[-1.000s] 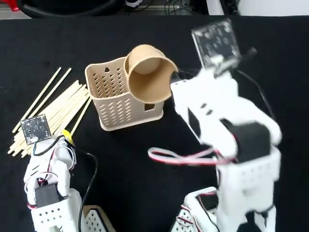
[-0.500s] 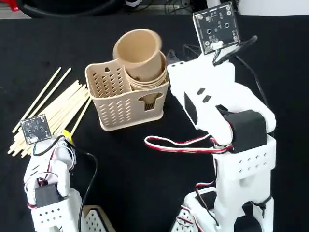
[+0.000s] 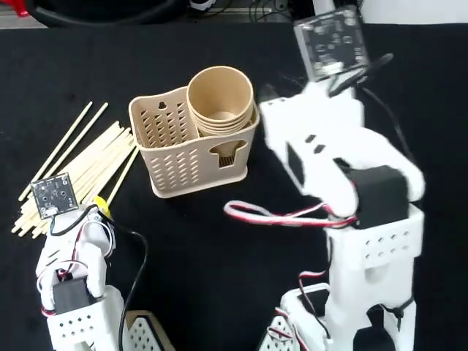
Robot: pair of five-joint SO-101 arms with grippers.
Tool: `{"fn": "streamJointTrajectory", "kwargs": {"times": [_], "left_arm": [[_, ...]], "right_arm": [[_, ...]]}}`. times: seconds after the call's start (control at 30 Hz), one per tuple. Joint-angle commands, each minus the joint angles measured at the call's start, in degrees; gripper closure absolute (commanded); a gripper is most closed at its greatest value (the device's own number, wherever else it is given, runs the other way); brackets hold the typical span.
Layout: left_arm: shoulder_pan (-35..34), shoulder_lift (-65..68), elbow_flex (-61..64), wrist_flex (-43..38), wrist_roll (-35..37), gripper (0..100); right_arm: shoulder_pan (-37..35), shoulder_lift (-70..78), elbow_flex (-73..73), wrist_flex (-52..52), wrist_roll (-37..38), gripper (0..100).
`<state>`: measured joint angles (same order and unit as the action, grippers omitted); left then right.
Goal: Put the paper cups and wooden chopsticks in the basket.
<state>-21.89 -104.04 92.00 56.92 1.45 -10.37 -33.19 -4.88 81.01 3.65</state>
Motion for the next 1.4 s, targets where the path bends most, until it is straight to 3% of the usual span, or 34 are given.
{"fn": "streamJointTrajectory", "kwargs": {"times": [0.0,0.2,0.33,0.57,0.7,0.83,1.23,1.37], "left_arm": [[-0.48,0.00,-0.92,-0.97,-3.08,87],[-6.73,2.99,-10.59,3.16,-5.19,80],[-6.64,15.65,-21.05,8.97,-14.15,80],[-6.73,45.80,-44.26,15.30,-26.55,80],[-6.20,60.66,-55.96,17.23,-30.33,79],[-4.53,74.29,-66.86,17.41,-33.05,75],[-0.04,114.11,-102.02,17.32,-34.20,74],[1.36,128.09,-114.24,18.81,-39.82,74]], "right_arm": [[9.41,0.31,-1.80,6.86,3.16,88.1],[23.74,0.22,12.44,8.70,7.12,88.1],[29.19,-0.22,30.20,-2.11,7.12,88.1],[28.04,-0.04,56.31,-30.33,6.68,88.2],[25.93,0.22,62.64,-39.47,6.68,88.4],[24.09,0.22,65.01,-40.00,7.03,98.6],[24.44,-0.13,68.88,-39.91,7.03,97.6],[24.70,-0.13,68.88,-39.91,6.77,97.6]]}}
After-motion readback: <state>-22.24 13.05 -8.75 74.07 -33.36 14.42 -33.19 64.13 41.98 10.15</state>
